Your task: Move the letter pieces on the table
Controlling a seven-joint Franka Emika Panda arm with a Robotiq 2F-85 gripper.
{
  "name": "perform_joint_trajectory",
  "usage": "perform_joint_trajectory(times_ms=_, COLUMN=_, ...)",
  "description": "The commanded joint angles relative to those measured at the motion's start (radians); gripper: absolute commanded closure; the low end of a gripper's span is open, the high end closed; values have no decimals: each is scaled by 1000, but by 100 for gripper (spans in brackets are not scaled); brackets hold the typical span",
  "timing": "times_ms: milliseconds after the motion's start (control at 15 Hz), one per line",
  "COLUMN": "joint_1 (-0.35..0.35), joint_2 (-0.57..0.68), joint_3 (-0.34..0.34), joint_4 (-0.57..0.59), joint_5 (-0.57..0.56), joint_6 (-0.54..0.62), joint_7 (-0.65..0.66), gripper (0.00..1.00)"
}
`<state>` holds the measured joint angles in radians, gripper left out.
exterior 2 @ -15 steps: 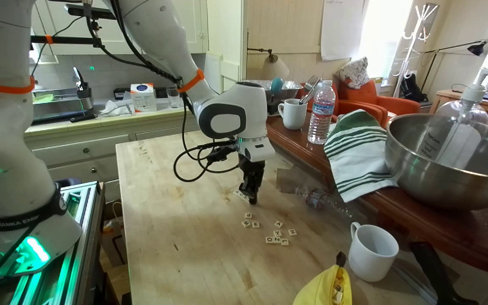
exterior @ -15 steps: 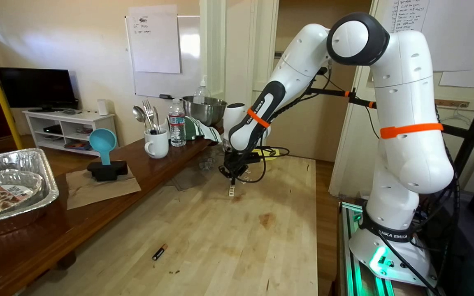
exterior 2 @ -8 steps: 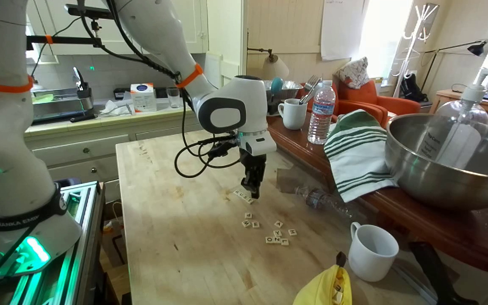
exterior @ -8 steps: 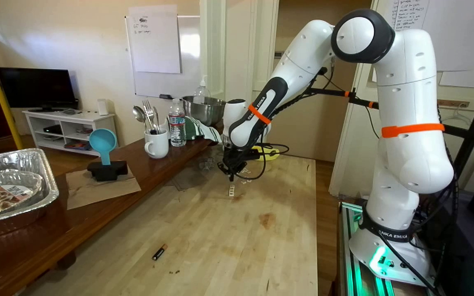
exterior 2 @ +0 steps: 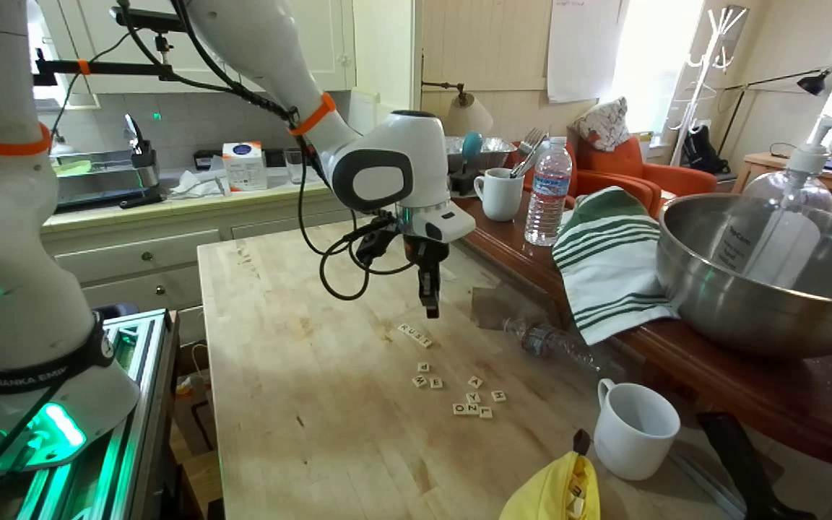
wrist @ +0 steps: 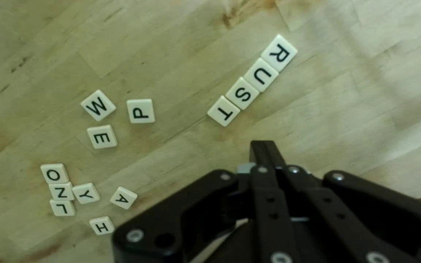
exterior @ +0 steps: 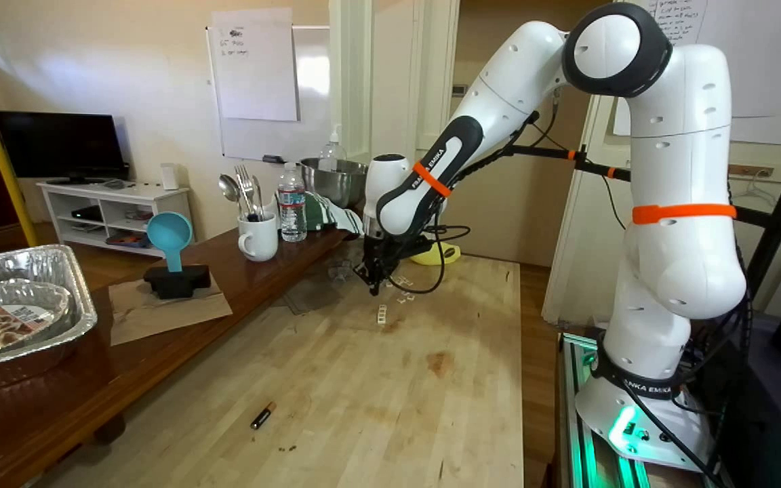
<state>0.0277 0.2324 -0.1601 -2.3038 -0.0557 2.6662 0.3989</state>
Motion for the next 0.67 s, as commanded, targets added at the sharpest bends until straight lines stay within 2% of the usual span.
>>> perform_joint_trajectory(times_ms=0, joint_1=-36, joint_2=-58, joint_3=48, joint_4=-48, joint_5=10, joint_6=-26, joint_7=-203, gripper=100)
perform_joint_trajectory(times_ms=200, joint_1=-56, joint_2=-77, joint_3=77, joint_4=-63, joint_5=13, joint_6=-37, joint_7=-363, gripper=100)
perform_joint_trajectory(times_ms=267, joint_1=-60, joint_2=-81, joint_3=83, joint_4=-67, joint_5=11, joint_6=-39, joint_7=-406, gripper=74)
perform_joint_trajectory(times_ms=400, joint_1=-67, joint_2=-90, joint_3=90, joint_4=-73, joint_5=3, joint_6=-44, joint_7=-471, gripper=66)
perform_joint_trajectory(times_ms=600, joint_1=-77, joint_2=-103, joint_3=97, joint_4=-83, joint_5=2, joint_6=-48, joint_7=-553, gripper=45)
